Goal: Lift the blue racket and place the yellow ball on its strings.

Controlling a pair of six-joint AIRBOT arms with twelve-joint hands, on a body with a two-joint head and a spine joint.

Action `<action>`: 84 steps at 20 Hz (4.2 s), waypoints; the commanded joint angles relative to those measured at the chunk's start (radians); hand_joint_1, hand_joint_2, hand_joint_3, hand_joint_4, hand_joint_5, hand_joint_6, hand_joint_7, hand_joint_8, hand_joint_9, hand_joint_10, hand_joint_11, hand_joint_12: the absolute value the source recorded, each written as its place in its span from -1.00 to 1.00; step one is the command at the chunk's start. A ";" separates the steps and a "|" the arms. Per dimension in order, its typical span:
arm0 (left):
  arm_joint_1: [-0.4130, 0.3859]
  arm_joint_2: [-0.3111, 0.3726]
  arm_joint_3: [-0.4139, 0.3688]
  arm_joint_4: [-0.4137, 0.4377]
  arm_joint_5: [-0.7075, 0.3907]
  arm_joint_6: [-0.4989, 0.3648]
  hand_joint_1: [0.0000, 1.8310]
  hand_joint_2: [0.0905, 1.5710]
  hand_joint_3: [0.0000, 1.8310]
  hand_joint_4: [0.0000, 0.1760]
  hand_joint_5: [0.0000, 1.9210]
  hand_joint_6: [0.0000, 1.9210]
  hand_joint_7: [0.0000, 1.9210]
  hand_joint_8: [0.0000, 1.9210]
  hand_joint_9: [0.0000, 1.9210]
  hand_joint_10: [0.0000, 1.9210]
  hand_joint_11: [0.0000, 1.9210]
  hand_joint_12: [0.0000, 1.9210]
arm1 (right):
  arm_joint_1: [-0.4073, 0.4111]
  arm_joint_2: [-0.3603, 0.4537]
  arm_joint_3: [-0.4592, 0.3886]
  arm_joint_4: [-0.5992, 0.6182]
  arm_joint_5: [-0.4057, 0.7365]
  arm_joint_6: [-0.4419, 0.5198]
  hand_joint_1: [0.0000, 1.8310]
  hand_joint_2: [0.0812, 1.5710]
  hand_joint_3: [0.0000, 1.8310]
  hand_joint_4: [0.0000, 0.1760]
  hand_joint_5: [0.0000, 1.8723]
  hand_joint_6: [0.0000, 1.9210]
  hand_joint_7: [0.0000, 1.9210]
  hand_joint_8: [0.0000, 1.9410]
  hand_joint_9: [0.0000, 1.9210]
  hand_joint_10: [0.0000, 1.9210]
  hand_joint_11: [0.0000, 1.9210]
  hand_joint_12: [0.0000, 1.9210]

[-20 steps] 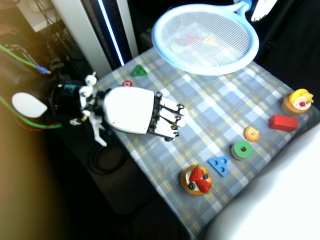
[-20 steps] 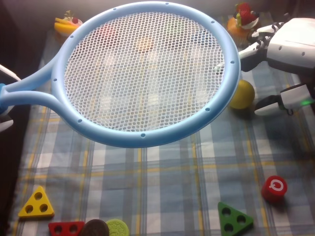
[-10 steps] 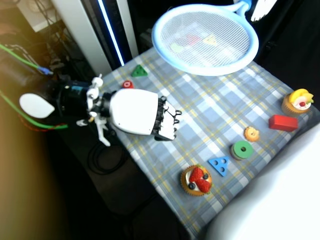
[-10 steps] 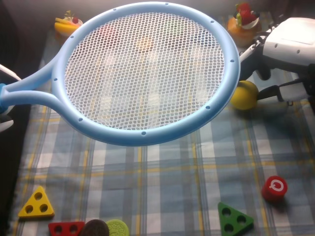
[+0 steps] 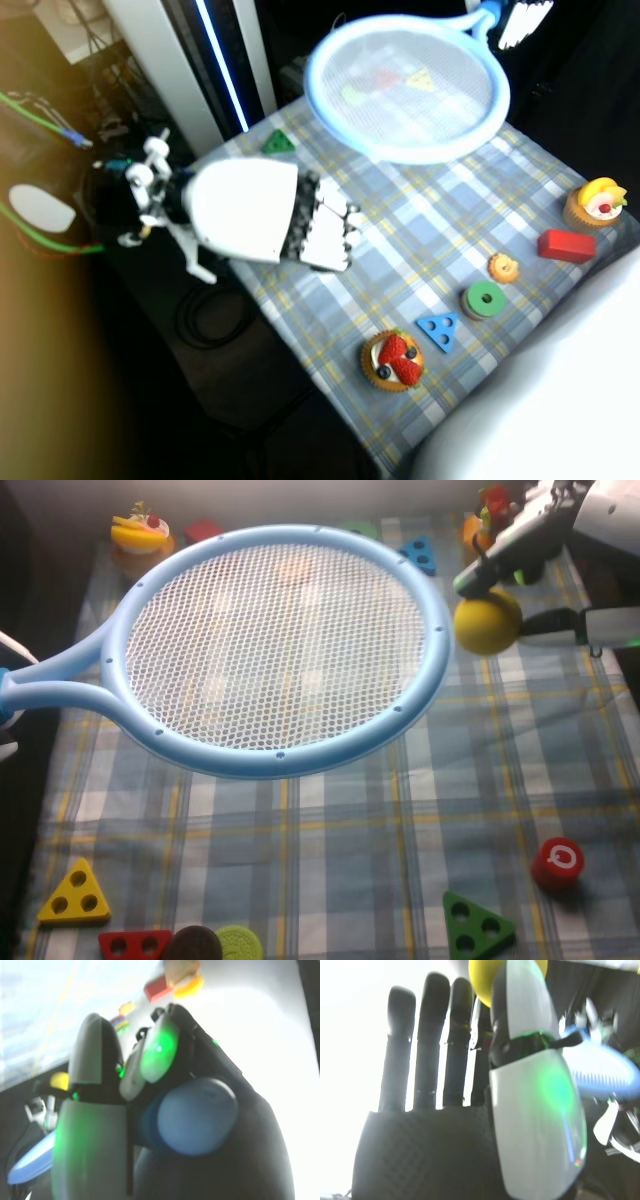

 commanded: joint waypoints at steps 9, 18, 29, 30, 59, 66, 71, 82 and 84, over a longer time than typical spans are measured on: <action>-0.085 -0.065 0.054 0.014 -0.012 0.074 1.00 0.50 -1.00 1.00 -0.02 1.00 0.33 1.00 0.61 1.00 0.70 1.00 | 0.027 0.006 -0.024 0.026 0.226 -0.035 0.38 0.40 -1.00 -1.00 0.15 -0.40 -0.05 0.38 -0.21 0.22 -0.45 0.61; -0.158 -0.125 0.078 0.089 0.008 0.075 0.92 0.55 -1.00 1.00 -0.08 1.00 0.33 1.00 0.62 1.00 0.71 1.00 | 0.135 -0.056 -0.010 -0.131 0.160 -0.016 0.39 0.36 -1.00 -1.00 0.30 -0.68 0.00 0.32 -0.13 0.25 -0.48 0.65; -0.173 -0.126 0.069 0.119 -0.016 0.075 0.94 0.51 -1.00 1.00 -0.02 1.00 0.41 1.00 0.67 1.00 0.75 1.00 | 0.137 -0.056 -0.005 -0.166 0.117 0.011 0.07 0.56 -1.00 -0.65 -0.20 0.39 -0.06 -0.82 -0.12 -0.64 -0.56 0.31; -0.173 -0.126 0.069 0.119 -0.017 0.075 0.97 0.51 -1.00 1.00 0.00 1.00 0.41 1.00 0.67 1.00 0.75 1.00 | 0.137 -0.055 -0.007 -0.158 0.123 0.011 0.04 0.61 -1.00 -1.00 -0.28 0.49 -0.06 -0.92 -0.14 -0.70 -0.59 0.29; -0.173 -0.117 0.074 0.103 0.003 0.113 0.88 0.53 -1.00 1.00 -0.03 1.00 0.38 1.00 0.63 1.00 0.68 1.00 | 0.130 0.022 -0.053 -0.085 0.197 -0.007 -0.61 0.72 -1.00 -1.00 -0.58 -1.00 -0.59 -1.00 -0.67 -1.00 -0.82 -0.68; -0.173 -0.118 0.084 0.094 0.019 0.142 0.81 0.52 -1.00 0.93 -0.10 1.00 0.34 1.00 0.61 1.00 0.64 1.00 | 0.110 0.026 -0.054 -0.057 0.214 -0.015 -0.60 0.74 -1.00 -1.00 -0.56 -1.00 -0.58 -1.00 -0.66 -1.00 -0.86 -0.51; -0.174 -0.124 0.097 0.071 0.058 0.180 0.83 0.47 -1.00 0.87 -0.10 1.00 0.35 1.00 0.60 1.00 0.64 1.00 | 0.102 0.023 -0.054 -0.053 0.215 -0.016 -0.59 0.77 -1.00 -1.00 -0.54 -1.00 -0.55 -0.99 -0.62 -0.99 -0.86 -0.49; -0.194 -0.169 0.138 0.052 0.117 0.204 0.75 0.54 -1.00 1.00 -0.20 1.00 0.30 1.00 0.60 1.00 0.62 1.00 | 0.072 0.022 -0.054 -0.027 0.231 -0.017 -0.59 0.77 -1.00 -1.00 -0.54 -1.00 -0.54 -1.00 -0.62 -1.00 -0.87 -0.47; -0.200 -0.175 0.145 0.053 0.132 0.204 0.74 0.56 -1.00 1.00 -0.20 1.00 0.28 1.00 0.60 1.00 0.62 1.00 | 0.068 0.022 -0.054 -0.024 0.234 -0.018 -0.59 0.77 -1.00 -1.00 -0.55 -1.00 -0.55 -1.00 -0.62 -1.00 -0.87 -0.48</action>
